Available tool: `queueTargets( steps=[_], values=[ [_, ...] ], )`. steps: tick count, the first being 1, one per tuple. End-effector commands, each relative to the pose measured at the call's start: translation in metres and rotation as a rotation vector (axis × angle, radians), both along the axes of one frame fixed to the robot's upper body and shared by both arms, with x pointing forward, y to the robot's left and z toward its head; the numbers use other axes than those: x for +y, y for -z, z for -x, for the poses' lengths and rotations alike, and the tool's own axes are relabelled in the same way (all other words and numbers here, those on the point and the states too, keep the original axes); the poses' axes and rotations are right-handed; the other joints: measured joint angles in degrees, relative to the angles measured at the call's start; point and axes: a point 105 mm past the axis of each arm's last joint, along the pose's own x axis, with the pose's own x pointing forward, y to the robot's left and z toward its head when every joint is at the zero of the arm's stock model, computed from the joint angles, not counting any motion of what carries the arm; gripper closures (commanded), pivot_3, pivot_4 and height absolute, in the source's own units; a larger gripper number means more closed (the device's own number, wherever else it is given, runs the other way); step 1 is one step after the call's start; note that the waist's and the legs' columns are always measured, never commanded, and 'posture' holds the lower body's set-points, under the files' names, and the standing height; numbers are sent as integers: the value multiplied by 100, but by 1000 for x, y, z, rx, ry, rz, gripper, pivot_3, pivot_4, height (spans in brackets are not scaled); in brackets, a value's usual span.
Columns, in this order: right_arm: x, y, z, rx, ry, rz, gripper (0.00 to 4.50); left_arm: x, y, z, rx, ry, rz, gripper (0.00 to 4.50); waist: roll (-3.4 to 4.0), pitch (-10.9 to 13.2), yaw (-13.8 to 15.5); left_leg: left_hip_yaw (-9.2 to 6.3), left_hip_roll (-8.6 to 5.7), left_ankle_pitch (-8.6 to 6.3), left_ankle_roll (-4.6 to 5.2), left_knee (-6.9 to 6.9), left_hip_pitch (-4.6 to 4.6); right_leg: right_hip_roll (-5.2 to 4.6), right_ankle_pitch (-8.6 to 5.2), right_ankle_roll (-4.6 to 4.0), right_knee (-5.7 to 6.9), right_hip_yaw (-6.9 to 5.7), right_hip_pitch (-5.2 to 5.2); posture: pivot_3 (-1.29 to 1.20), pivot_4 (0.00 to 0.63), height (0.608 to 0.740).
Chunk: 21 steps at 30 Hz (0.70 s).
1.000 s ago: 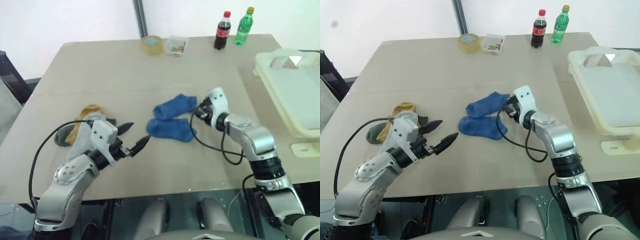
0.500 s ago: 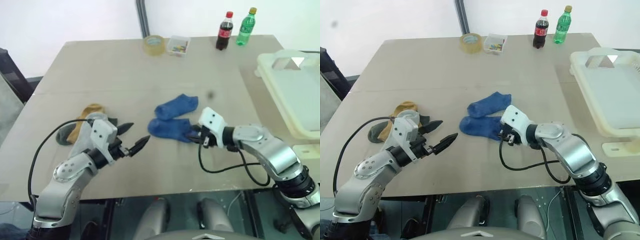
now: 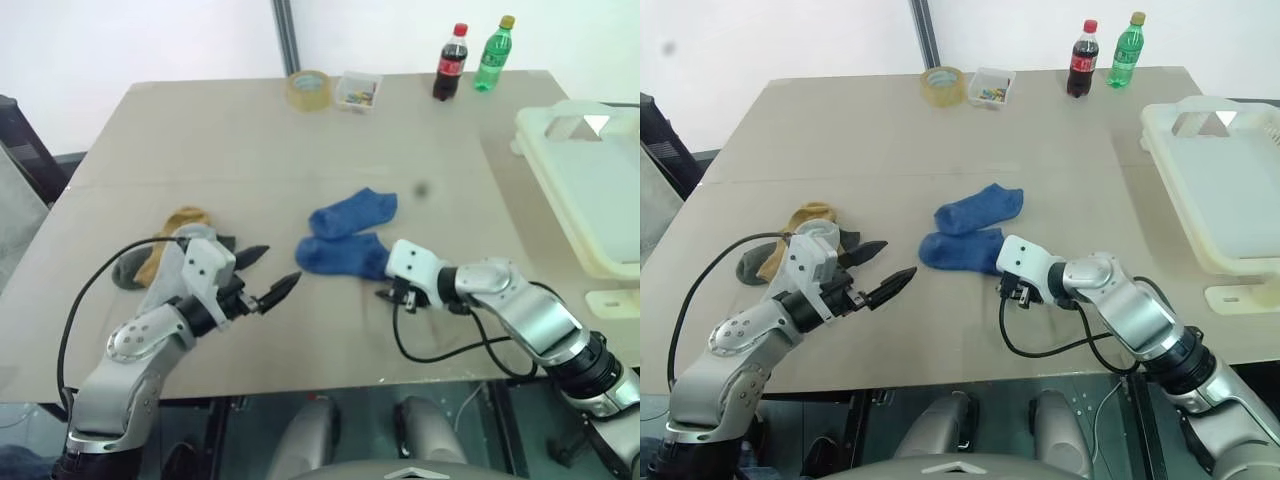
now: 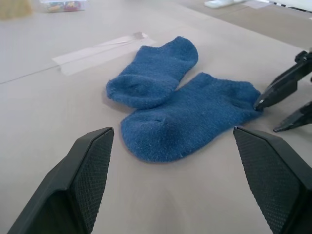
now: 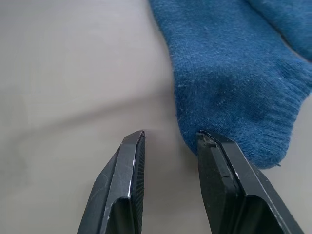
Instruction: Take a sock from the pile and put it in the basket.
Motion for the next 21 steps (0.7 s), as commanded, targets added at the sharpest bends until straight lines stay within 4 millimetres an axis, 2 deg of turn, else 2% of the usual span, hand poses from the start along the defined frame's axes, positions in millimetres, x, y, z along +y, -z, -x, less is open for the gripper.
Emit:
queueTargets(
  steps=[1,9,14,17,19,21],
  values=[
    [-2,-8,-4,-45,5,1,2807,-5,5,12,22,94,-58,286,0,0,-4,0,0,0,0,0,0,0,0,0,0,0,0,0,150,740],
    [7,-18,-9,-74,15,-28,2807,-3,9,9,18,95,-86,286,0,0,6,-4,0,-8,15,0,0,-1,0,0,-1,-3,1,0,150,740],
    [0,-1,-17,-39,66,35,2807,-5,9,1,12,98,-92,286,-1,-1,13,-4,-1,-7,12,0,0,-1,0,0,-1,-4,1,0,150,740],
    [-3,2,-12,-4,48,46,3616,-7,10,0,13,118,-108,286,-3,-2,14,-3,-2,0,0,0,0,-3,0,0,-3,-3,2,0,150,740],
    [-4,2,-6,16,20,50,4486,-6,11,0,17,121,-111,286,-3,-2,17,-4,-3,0,1,0,0,-3,0,0,-3,-3,3,0,150,740],
    [-5,0,3,31,-12,52,4486,-5,12,0,21,120,-117,286,-3,-2,26,-5,-3,-3,4,1,1,-3,0,0,-3,-5,4,0,150,740]
  ],
)
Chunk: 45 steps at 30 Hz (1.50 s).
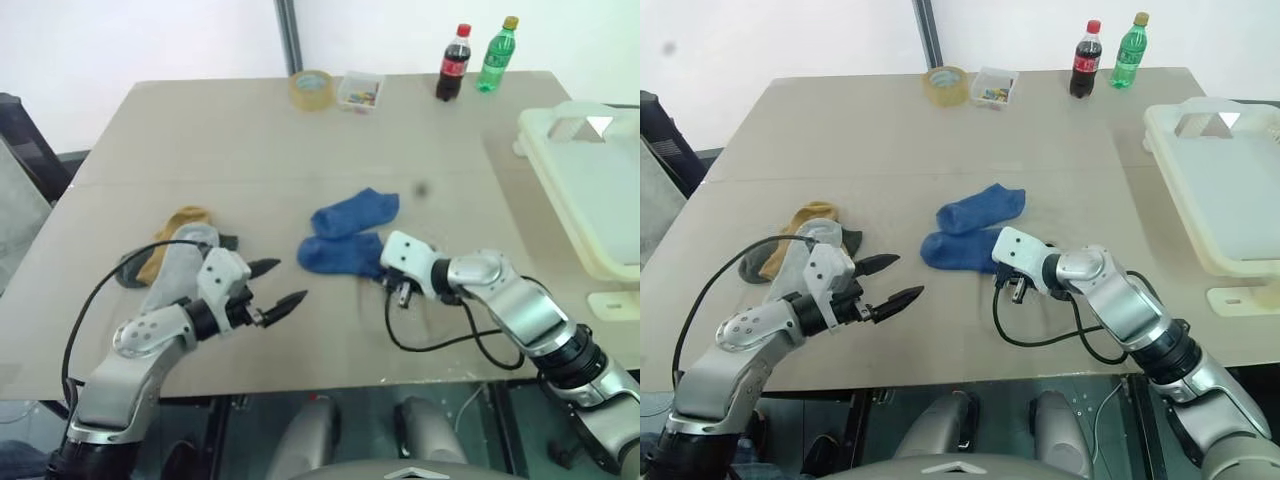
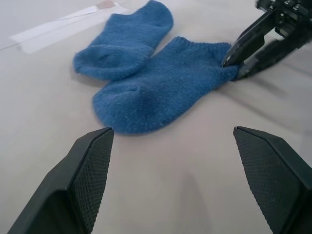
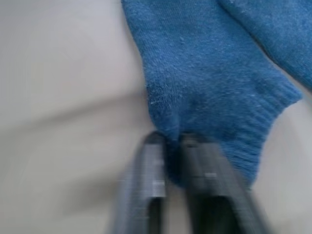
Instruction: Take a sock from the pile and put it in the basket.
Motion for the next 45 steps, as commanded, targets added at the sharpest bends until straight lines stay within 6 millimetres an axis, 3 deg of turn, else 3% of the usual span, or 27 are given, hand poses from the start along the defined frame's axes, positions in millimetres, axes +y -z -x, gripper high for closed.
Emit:
queueTargets(
  steps=[1,7,11,14,18,23,26,29,34,38,42,45],
  values=[
    [-4,1,17,46,-57,19,4486,2,-5,0,-29,8,-18,286,0,0,17,-2,0,-1,1,0,0,0,0,0,0,-1,0,0,150,740],
    [-12,-2,49,86,-185,50,4486,2,-4,1,-28,8,-16,286,0,0,73,-2,0,-7,12,-1,-2,-1,0,0,-8,-1,1,0,150,740],
    [-16,-4,49,71,-182,57,4486,1,-3,1,-24,15,-17,286,0,0,77,-4,1,-8,14,-1,-2,0,0,0,-11,-4,5,0,150,740],
    [-17,-5,50,52,-203,71,3556,0,-4,0,-25,20,-16,286,0,1,89,-5,1,-8,14,-1,-1,0,0,0,-9,-6,5,0,150,740],
    [-22,-14,44,27,-136,56,1813,1,-5,-2,-27,23,-19,286,-1,1,94,-5,1,-6,9,-1,-2,-1,0,0,-11,-5,5,0,150,740],
    [-34,-44,59,56,-178,11,1813,2,-5,-2,-30,23,-21,286,-1,2,98,-6,1,-7,11,-1,-7,-2,0,1,-21,-7,7,0,150,740],
    [-42,-69,35,-2,-78,-71,1813,3,-8,-7,-40,17,-11,286,-2,3,74,-6,3,-10,17,-2,-5,1,1,1,-22,-7,8,0,150,740],
    [-50,-77,4,-27,54,-143,1813,-3,-16,-18,-32,-3,59,286,-3,3,99,-8,3,-10,17,0,-1,1,1,2,-15,-10,10,0,150,740],
    [-61,-74,-56,32,354,-321,1813,-33,-31,-42,71,-36,188,286,-19,1,100,-7,-4,3,-5,10,-4,-1,2,2,-5,-10,9,0,150,740],
    [-58,-74,-98,138,559,-519,1813,-58,-24,-54,176,-54,152,286,-22,3,30,5,-7,5,-6,16,-10,2,2,3,11,3,-6,0,150,740],
    [-63,-68,-126,217,720,-636,1813,-76,-18,-71,274,-110,162,286,-23,2,-21,12,-7,5,-6,16,-12,5,2,2,21,7,-15,0,150,740],
    [-54,-67,-133,327,739,-743,1813,-82,-19,-81,280,-130,149,286,-23,3,-56,13,-8,6,-6,22,-10,17,2,2,31,7,-14,0,150,740]
  ],
)
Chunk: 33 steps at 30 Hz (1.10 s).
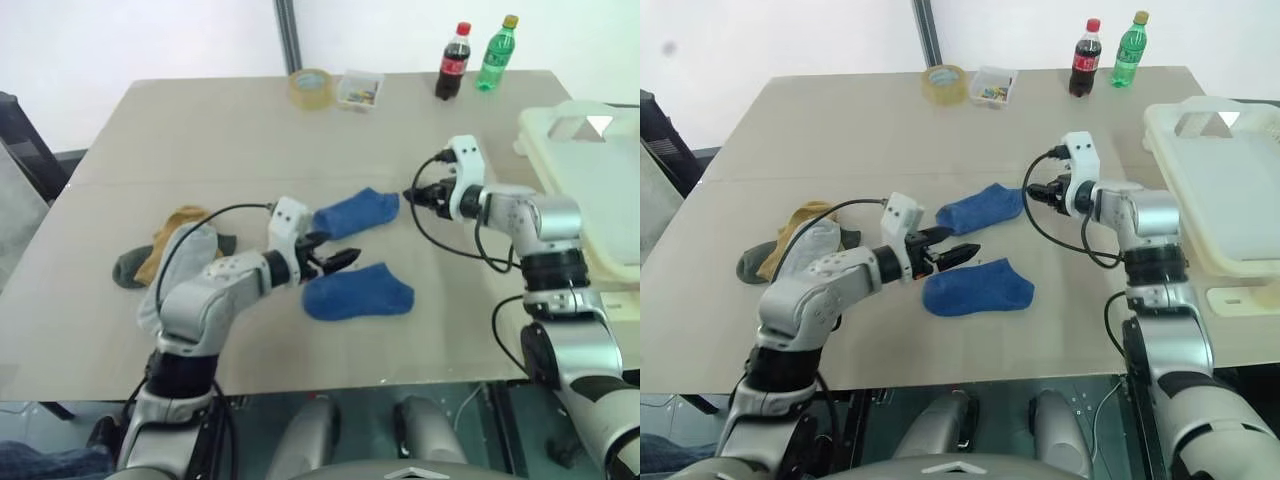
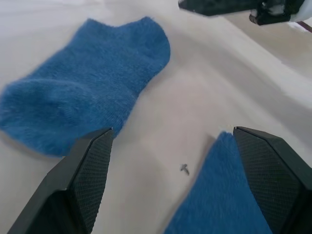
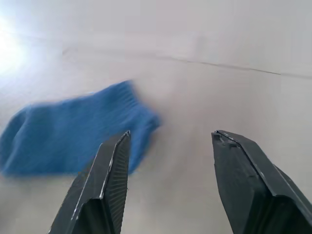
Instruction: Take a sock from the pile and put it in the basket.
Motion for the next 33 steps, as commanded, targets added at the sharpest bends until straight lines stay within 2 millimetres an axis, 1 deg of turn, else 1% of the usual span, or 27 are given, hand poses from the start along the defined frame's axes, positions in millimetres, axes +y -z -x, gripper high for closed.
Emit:
queueTargets(
  steps=[1,5,10,12,15,16,17,18,20,21,22,26,29,31,33],
  values=[
    [6,-10,-7,27,20,-136,1813,-2,-3,-7,-7,-20,-25,286,0,0,-58,4,0,0,0,0,0,6,0,0,2,4,-1,0,150,740],
    [17,-5,-9,73,1,-194,1813,3,-1,-7,-1,-36,-23,286,1,0,-110,17,6,0,0,-3,0,2,0,0,5,19,-12,0,150,740],
    [33,2,-8,96,-41,-217,1813,10,5,-3,13,-60,-32,286,1,0,-173,20,7,0,0,-2,1,-2,0,0,7,22,-12,0,150,740],
    [44,3,-5,117,-79,-253,1813,12,6,-2,19,-76,-30,286,1,0,-190,19,7,0,0,-1,1,-4,0,0,8,21,-12,0,150,740],
    [54,6,-3,118,-106,-238,1813,15,6,-2,17,-90,-30,286,2,0,-191,21,8,0,0,-1,3,-4,0,0,10,23,-12,0,150,740],
    [54,7,-4,115,-101,-237,2187,16,6,-2,15,-95,-31,286,2,0,-190,20,8,0,0,-1,3,-4,0,0,10,22,-12,0,150,740],
    [54,6,-5,106,-99,-239,2325,17,5,-2,14,-102,-32,286,2,-1,-189,20,8,0,0,-1,3,-4,0,0,11,22,-12,0,150,740],
    [55,4,-5,99,-101,-243,2577,19,5,-2,13,-112,-33,286,2,-1,-188,20,8,0,0,-1,3,-5,0,0,10,22,-12,0,150,740],
    [56,2,-6,94,-104,-250,3528,24,3,-2,14,-135,-27,286,2,0,-185,21,6,0,0,0,3,-7,0,0,10,22,-12,0,150,740],
    [56,2,-6,93,-106,-250,4083,28,1,-3,23,-153,-10,286,2,0,-188,20,6,0,0,0,2,-7,0,0,10,22,-12,0,150,740],
    [56,2,-5,93,-105,-248,4470,31,-1,-4,38,-170,15,286,2,0,-190,20,6,0,0,0,3,-8,0,0,10,22,-12,0,150,740],
    [55,5,-5,91,-102,-244,4470,47,-6,-9,142,-274,131,286,2,-1,-186,18,8,0,0,1,2,-6,0,0,11,19,-12,0,150,740],
    [54,5,-5,90,-95,-259,4470,58,-2,-8,166,-300,80,286,2,-1,-194,20,7,0,0,2,2,-6,0,0,12,21,-12,0,150,740],
    [55,8,-5,91,-97,-254,4470,62,0,-12,191,-334,74,286,2,-1,-187,20,7,0,0,1,1,-6,0,0,11,21,-12,0,150,740],
    [56,10,-4,93,-100,-251,4470,66,-5,-19,194,-379,102,286,2,-1,-182,20,6,0,0,2,2,-7,0,0,11,20,-12,0,150,740]
  ],
)
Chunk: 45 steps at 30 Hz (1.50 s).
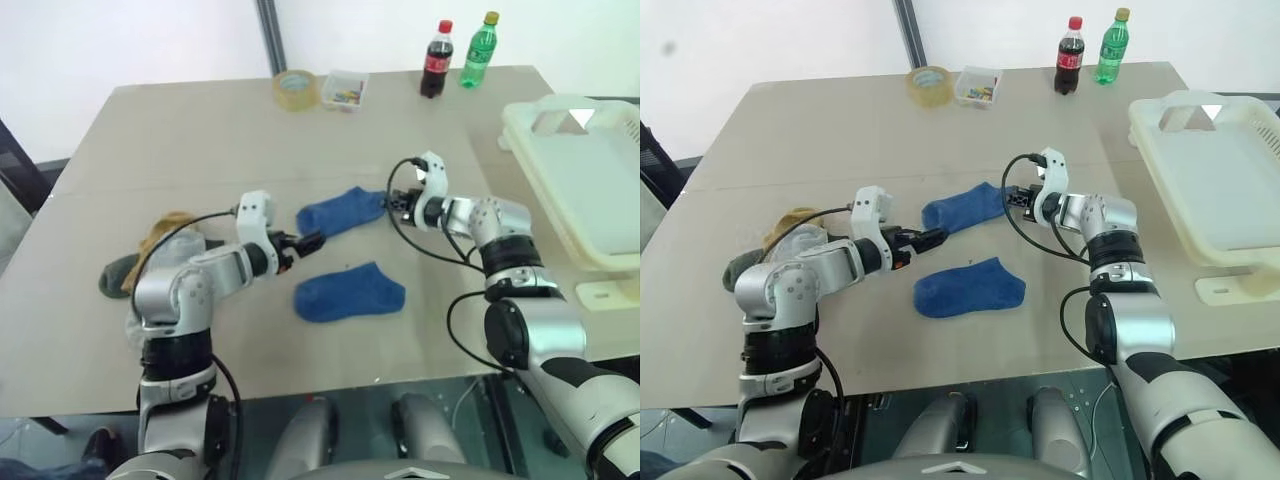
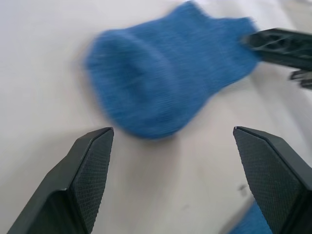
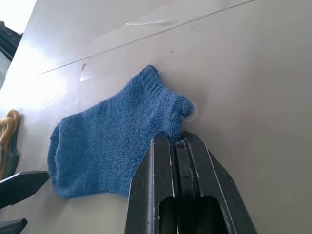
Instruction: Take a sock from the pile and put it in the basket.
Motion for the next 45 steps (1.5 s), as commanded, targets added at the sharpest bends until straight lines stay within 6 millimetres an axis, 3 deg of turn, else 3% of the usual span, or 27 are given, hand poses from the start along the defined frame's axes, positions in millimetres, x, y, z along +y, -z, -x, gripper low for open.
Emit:
queueTargets(
  steps=[1,6,10,13,18,21,30,37,40,45],
  values=[
    [5,-12,-1,-55,-15,-22,4470,12,-10,-12,3,-92,38,286,0,0,5,0,0,0,0,2,0,0,0,0,2,-1,0,0,150,740],
    [4,-12,-1,-65,-15,-10,4470,23,1,-17,53,-146,-2,286,0,0,-11,0,0,0,-1,2,0,0,0,0,3,1,0,0,150,740],
    [2,-13,-2,-72,-10,-3,4470,7,10,-19,108,-119,41,286,2,-2,4,-1,-1,1,-1,4,5,-2,0,0,4,-1,5,0,150,740],
    [1,-14,-2,-79,-10,3,4500,-4,13,-17,155,-81,73,939,3,-5,32,-5,-2,1,-1,5,9,-3,1,1,9,-6,9,0,150,740],
    [1,-15,-2,-89,-7,7,4500,-11,15,-10,205,-31,103,3365,3,-5,38,-6,-7,0,-1,5,5,-7,1,1,4,-6,9,0,150,740],
    [2,-14,0,-90,-9,7,4500,-11,20,-8,219,-31,99,4443,3,-5,40,-6,-8,0,-1,5,2,-10,1,1,0,-6,8,0,150,740],
    [2,-22,11,-147,-28,41,4500,8,9,-5,68,-25,131,4443,4,-5,7,-5,-5,0,-1,2,3,-8,0,1,0,-4,6,0,150,740],
    [-8,-60,52,-209,-35,10,4500,20,-18,9,-78,-25,271,4443,4,-5,14,-7,-2,1,-2,2,-26,-9,1,1,5,-4,-28,0,150,740],
    [-15,-51,70,-177,-17,35,4500,20,-8,16,-48,-30,284,4443,3,-6,37,-8,-2,1,-1,2,-30,-10,1,1,3,-4,-30,0,150,740],
    [-17,-41,78,-135,17,34,4500,16,-2,20,-31,-17,307,4443,3,-6,50,-3,-3,1,-1,1,-30,-10,1,1,8,0,-33,0,150,740]
  ],
)
